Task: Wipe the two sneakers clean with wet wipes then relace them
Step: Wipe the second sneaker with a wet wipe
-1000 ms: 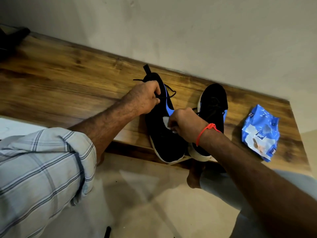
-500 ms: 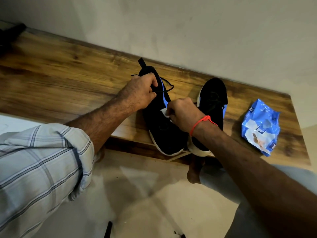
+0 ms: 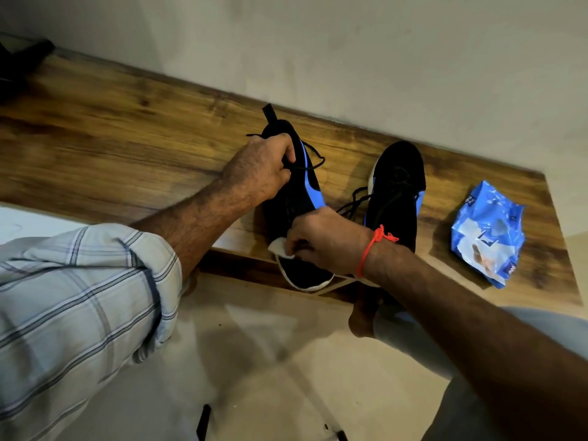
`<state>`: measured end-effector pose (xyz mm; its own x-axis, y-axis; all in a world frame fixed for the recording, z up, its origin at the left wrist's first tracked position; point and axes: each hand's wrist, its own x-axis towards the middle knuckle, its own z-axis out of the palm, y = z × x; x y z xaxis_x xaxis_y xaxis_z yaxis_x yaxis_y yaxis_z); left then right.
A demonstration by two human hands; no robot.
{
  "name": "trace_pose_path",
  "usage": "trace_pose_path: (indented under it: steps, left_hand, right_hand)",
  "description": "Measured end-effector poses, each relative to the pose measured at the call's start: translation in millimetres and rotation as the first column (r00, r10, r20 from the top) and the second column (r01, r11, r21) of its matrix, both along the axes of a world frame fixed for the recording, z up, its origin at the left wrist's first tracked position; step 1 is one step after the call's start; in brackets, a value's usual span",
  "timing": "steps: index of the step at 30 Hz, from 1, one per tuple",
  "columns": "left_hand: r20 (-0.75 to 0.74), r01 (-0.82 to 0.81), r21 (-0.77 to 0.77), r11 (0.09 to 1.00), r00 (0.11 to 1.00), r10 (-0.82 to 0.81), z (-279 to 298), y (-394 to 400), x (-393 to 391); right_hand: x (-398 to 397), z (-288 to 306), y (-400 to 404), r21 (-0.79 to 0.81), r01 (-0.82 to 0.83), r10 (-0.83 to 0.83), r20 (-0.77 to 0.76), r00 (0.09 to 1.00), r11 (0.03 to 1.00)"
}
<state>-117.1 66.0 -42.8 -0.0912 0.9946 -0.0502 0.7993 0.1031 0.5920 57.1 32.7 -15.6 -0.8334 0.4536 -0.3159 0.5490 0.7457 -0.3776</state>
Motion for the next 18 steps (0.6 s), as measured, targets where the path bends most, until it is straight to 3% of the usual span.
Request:
trace_pose_path:
  steps: [5, 10, 12, 15, 18]
  left_hand:
    - [0.031, -0.011, -0.002, 1.0, 0.999, 0.011, 1.0, -1.1, -1.7]
    - [0.166, -0.033, -0.074, 0.997, 0.985, 0.045, 5.7, 0.5, -1.8]
    - [0.312, -0.034, -0.172, 0.985, 0.946, 0.087, 10.3, 2.0, 1.2]
    - [0.566, 0.036, -0.316, 0.948, 0.809, 0.158, 21.5, -0.5, 11.2]
    - [0.648, 0.033, -0.354, 0.935, 0.729, 0.22, 25.0, -1.6, 17.2]
  right_hand:
    - [-3.1, -0.8, -11.3, -0.04, -0.182, 0.186, 0.236, 0.954, 0.982]
    - [4.6, 11.9, -6.1, -0.308, -0.162, 0.257, 0.298, 0.919, 0.937]
    - [11.1, 19.2, 0.0, -0.355, -0.075, 0.155, 0.203, 0.967, 0.932]
    - [22.3, 31.1, 22.8, -0.306, 0.131, -0.137, 0.001, 0.991, 0.943]
    - [33.3, 32.1, 47.1, -0.297, 0.413, -0.488, -0.25, 0.836, 0.861]
